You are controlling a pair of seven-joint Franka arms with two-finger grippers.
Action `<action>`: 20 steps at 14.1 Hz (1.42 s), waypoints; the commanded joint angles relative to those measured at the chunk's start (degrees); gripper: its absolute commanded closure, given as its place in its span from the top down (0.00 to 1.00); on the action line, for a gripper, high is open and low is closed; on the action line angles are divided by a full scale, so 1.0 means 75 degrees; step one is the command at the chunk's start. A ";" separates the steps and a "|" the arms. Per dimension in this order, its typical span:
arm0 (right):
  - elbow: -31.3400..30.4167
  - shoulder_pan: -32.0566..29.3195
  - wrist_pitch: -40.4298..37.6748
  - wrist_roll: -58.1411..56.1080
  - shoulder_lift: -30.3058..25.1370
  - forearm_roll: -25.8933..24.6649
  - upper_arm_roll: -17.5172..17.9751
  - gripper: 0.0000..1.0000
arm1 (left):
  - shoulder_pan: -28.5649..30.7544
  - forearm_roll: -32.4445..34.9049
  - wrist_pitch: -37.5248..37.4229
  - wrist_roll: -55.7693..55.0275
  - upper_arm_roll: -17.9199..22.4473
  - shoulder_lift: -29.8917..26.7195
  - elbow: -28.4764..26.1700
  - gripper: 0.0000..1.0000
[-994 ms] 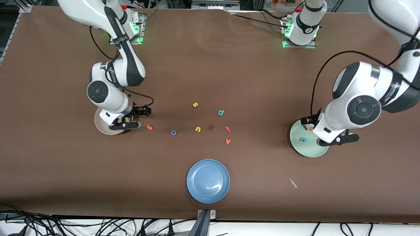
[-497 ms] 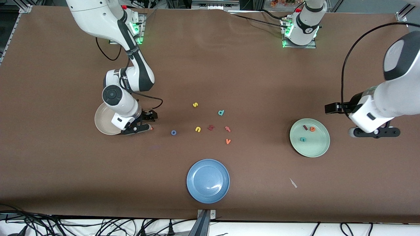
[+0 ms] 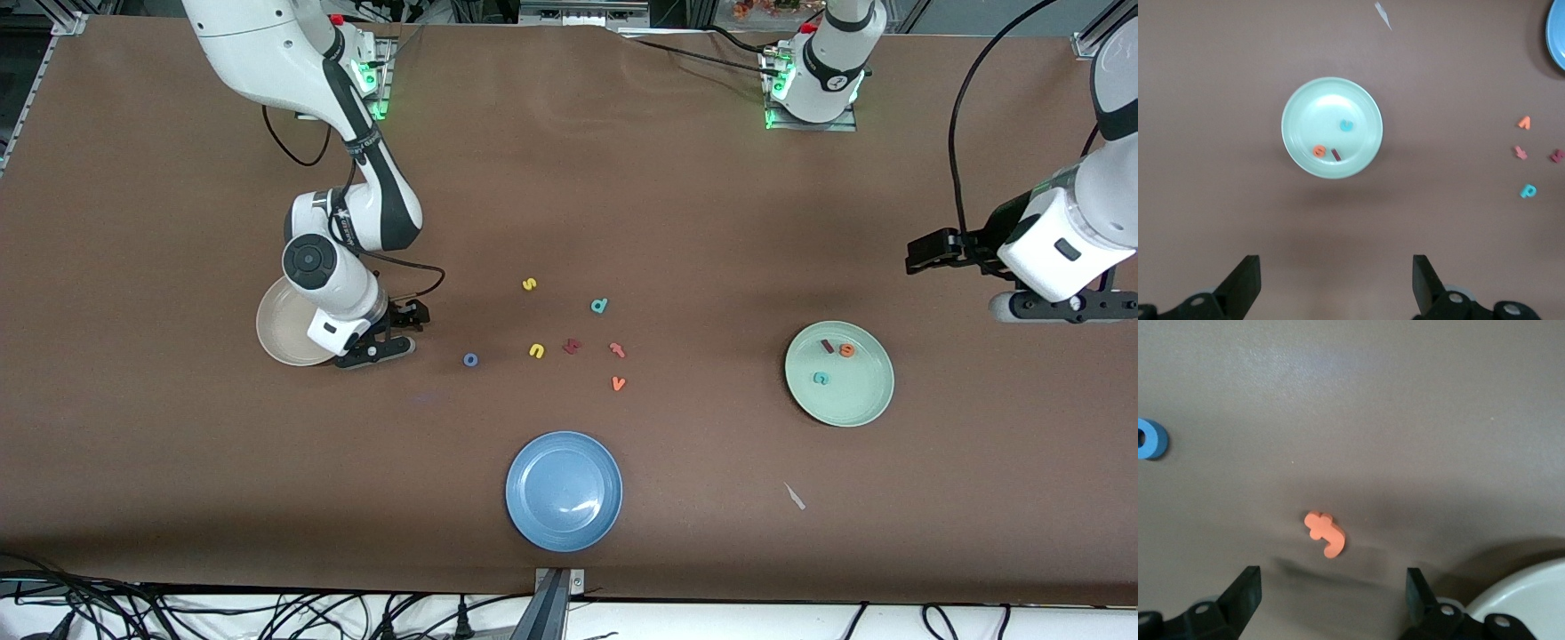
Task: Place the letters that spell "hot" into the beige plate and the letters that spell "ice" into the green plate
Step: 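Return the left arm to rest while the right gripper reaches the orange f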
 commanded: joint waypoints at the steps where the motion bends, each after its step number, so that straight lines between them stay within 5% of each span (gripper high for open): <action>1: 0.0311 -0.0012 0.0037 -0.0239 0.0264 0.0104 0.0030 0.96 | -0.0589 -0.0191 0.0893 0.0281 0.0614 -0.1029 -0.1402 1.00; 9: 0.0570 -0.0083 -0.0022 -0.0473 0.0475 0.0162 0.0124 0.72 | -0.0440 -0.0179 0.0953 0.0292 0.0664 -0.1370 -0.1602 1.00; 20: 0.0581 -0.0165 0.0001 -0.0615 0.0487 0.0186 0.0147 0.20 | -0.0240 -0.0190 0.0941 0.0281 0.0394 -0.1874 -0.2082 1.00</action>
